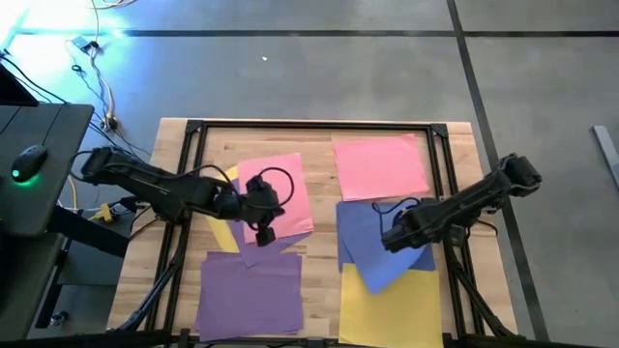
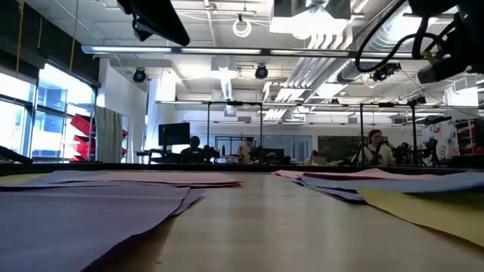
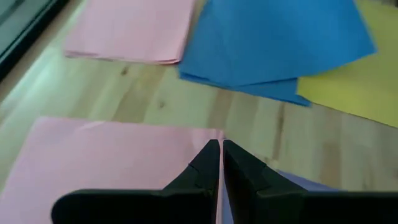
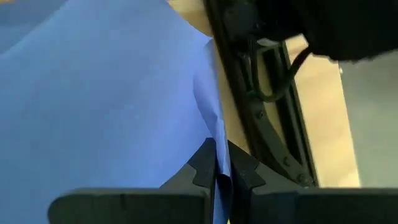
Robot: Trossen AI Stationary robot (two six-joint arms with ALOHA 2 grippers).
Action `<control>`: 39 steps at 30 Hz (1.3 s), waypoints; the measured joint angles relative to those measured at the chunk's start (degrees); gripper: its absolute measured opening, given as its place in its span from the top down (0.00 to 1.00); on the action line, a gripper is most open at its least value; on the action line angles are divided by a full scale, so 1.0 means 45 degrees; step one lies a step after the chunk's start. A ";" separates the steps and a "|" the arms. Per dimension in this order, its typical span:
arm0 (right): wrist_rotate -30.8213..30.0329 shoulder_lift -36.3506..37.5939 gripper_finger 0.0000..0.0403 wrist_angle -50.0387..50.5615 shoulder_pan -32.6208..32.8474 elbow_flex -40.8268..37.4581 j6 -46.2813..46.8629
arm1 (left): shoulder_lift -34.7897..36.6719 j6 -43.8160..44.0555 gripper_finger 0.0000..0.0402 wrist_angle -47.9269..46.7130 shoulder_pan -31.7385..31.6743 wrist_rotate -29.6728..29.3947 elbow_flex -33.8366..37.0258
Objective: Organize paper
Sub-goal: Stack the blue paper on the middle right of the table
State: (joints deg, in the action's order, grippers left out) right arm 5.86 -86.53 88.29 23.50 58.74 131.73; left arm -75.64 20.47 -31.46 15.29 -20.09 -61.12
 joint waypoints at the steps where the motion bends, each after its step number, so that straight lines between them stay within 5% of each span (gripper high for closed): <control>1: -0.0061 -0.0020 1.00 -0.0256 -0.0096 0.0000 0.0004 | -0.0042 -0.0159 1.00 0.0000 0.0000 0.0150 0.0000; 9: -0.0250 0.0308 1.00 -0.2804 -0.0313 0.0037 0.0053 | -0.0048 -0.0911 1.00 -0.0092 0.0000 0.0893 0.0000; 25: -0.1847 0.0826 1.00 0.0153 -0.2354 0.0850 -0.0352 | -0.0302 -0.2372 1.00 0.0272 -0.0063 0.1485 0.0000; 31: -0.1007 0.0760 1.00 -0.0524 -0.1774 0.0239 -0.0049 | -0.1835 -0.3432 1.00 0.2219 -0.0256 0.3345 0.0063; 39: -0.2184 0.0761 1.00 -0.2787 -0.1893 0.0083 -0.0433 | -0.4941 -0.3715 0.96 0.6996 -0.0504 0.6233 0.0078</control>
State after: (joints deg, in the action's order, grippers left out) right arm -3.97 -83.11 75.74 14.98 59.11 129.78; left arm -97.87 3.76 0.02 13.02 7.96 -60.77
